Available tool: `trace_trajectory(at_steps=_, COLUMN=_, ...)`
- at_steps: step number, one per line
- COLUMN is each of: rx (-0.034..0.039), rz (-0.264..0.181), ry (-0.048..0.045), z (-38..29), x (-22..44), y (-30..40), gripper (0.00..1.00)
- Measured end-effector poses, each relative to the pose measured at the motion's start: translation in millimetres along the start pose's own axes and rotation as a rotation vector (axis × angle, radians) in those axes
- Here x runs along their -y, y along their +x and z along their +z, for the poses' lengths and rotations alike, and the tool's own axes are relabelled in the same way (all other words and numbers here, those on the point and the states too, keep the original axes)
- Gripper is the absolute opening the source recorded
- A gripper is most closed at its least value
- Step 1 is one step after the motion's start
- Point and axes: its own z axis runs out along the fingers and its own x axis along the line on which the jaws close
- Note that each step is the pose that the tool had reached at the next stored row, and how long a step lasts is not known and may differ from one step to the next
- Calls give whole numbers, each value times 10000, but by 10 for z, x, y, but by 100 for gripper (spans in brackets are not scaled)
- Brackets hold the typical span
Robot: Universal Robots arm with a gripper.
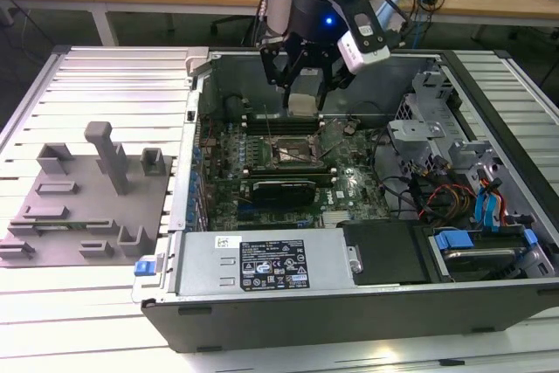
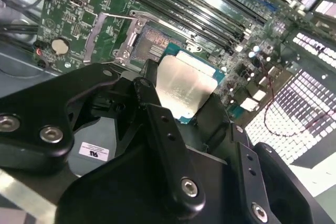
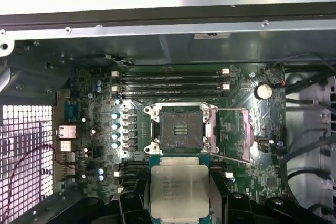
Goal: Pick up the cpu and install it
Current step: 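Pick up the cpu and move it towards the insertion slot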
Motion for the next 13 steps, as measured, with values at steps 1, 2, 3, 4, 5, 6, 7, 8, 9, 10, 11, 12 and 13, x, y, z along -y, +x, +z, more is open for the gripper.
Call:
trace_trajectory(at_steps=1, rx=14, rz=-92, ry=4, z=8, x=-5, y=-1, gripper=54)
trace_trajectory(at_steps=2, rx=51, rz=-206, ry=11, z=17, x=-11, y=-1, gripper=54)
trace_trajectory(at_steps=3, rx=95, rz=-276, ry=14, z=22, x=-13, y=-2, gripper=54)
trace_trajectory(at_steps=4, rx=200, rz=-375, ry=22, z=29, x=-14, y=-2, gripper=54)
trace_trajectory(at_steps=5, rx=284, rz=-432, ry=25, z=38, x=-14, y=-2, gripper=54)
trace_trajectory(at_steps=6, rx=335, rz=-450, ry=26, z=55, x=-14, y=-2, gripper=54)
trace_trajectory(at_steps=7, rx=344, rz=-450, ry=27, z=67, x=-14, y=-2, gripper=54)
trace_trajectory(at_steps=8, rx=351, rz=-451, ry=27, z=92, x=-18, y=-2, gripper=54)
trace_trajectory(at_steps=9, rx=355, rz=-451, ry=28, z=117, x=-30, y=-1, gripper=54)
trace_trajectory(at_steps=10, rx=359, rz=-451, ry=28, z=142, x=-47, y=-1, gripper=54)
trace_trajectory(at_steps=11, rx=365, rz=-451, ry=26, z=159, x=-63, y=0, gripper=54)
trace_trajectory(at_steps=12, rx=369, rz=-451, ry=26, z=174, x=-77, y=2, gripper=54)
trace_trajectory(at_steps=13, rx=374, rz=-451, ry=27, z=190, x=-87, y=4, gripper=54)
